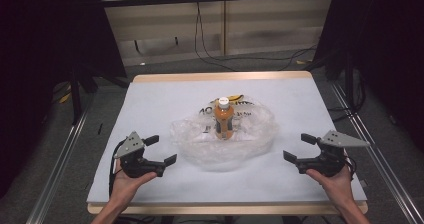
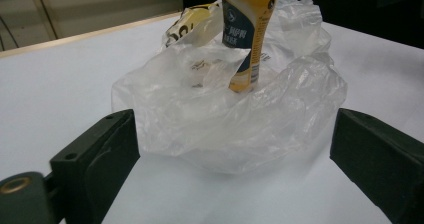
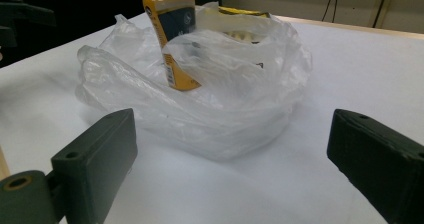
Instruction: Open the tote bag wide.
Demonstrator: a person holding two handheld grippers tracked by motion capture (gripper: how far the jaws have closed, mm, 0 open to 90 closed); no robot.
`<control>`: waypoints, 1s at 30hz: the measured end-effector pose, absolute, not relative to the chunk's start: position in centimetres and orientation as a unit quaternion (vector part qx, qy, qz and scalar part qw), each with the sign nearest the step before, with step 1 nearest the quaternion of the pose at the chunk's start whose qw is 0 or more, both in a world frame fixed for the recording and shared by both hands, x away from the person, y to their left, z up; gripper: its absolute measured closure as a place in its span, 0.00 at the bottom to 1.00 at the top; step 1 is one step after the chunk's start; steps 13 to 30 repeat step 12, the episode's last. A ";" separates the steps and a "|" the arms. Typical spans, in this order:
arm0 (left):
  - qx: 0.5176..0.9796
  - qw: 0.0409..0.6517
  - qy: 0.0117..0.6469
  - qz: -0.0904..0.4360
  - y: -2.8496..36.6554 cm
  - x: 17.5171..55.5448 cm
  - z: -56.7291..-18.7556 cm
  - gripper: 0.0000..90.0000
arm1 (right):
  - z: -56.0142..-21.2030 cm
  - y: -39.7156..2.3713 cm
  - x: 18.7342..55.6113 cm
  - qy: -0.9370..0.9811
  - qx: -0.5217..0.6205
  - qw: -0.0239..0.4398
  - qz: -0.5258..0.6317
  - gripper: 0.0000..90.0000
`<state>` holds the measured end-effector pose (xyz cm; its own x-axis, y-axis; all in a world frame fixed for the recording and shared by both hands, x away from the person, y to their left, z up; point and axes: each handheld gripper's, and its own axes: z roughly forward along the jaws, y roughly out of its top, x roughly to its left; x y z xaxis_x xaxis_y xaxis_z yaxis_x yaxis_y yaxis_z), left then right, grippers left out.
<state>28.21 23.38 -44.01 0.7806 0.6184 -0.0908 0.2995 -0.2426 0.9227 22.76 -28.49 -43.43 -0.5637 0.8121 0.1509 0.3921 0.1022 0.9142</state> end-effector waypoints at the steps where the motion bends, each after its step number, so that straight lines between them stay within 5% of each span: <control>1: 0.776 0.534 0.300 0.152 23.5 28.1 -44.3 0.05 | -43.7 -28.7 22.5 0.713 0.423 0.206 0.519 0.07; 30: 0.756 0.533 0.342 0.162 26.5 27.9 -45.1 0.03 | -44.4 -30.4 21.3 0.686 0.456 0.230 0.518 0.06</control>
